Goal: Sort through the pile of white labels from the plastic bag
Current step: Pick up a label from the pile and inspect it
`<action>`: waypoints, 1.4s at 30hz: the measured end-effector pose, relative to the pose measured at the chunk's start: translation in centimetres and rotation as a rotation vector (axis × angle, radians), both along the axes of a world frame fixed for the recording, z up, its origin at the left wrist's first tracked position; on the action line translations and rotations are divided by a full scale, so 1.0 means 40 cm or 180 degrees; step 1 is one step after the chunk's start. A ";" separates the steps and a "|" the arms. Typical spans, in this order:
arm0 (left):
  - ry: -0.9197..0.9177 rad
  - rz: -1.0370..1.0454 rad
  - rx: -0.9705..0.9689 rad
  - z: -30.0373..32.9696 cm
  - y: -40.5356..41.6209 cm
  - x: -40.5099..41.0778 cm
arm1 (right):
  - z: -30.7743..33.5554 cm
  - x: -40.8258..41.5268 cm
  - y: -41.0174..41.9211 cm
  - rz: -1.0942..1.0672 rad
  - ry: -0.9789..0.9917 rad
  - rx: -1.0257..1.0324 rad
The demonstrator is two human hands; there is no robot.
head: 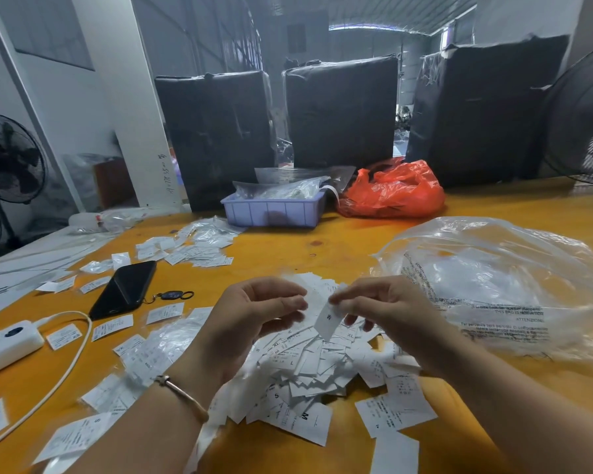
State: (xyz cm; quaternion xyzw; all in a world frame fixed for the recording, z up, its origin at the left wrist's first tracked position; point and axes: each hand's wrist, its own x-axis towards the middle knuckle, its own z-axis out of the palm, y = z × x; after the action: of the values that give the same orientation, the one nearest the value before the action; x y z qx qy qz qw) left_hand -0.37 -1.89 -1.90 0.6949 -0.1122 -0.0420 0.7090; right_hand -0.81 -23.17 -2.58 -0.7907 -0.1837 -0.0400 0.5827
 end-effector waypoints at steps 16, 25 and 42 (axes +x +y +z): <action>-0.0635 -0.0488 0.1332 0.002 -0.012 -0.017 | 0.003 -0.021 0.023 0.0139 -0.0480 -0.0009; -0.0666 -0.0348 0.1125 0.012 -0.006 -0.018 | 0.010 -0.017 0.019 -0.0217 -0.0809 0.0033; -0.0945 0.0045 0.0643 0.009 -0.014 -0.019 | 0.011 -0.019 0.021 -0.0814 -0.1212 -0.0291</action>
State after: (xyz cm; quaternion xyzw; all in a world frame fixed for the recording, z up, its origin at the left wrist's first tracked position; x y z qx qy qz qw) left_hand -1.13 -2.44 -1.53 0.7620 -0.2059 0.0551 0.6115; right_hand -1.55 -22.31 -2.14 -0.8113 -0.1903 -0.2536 0.4913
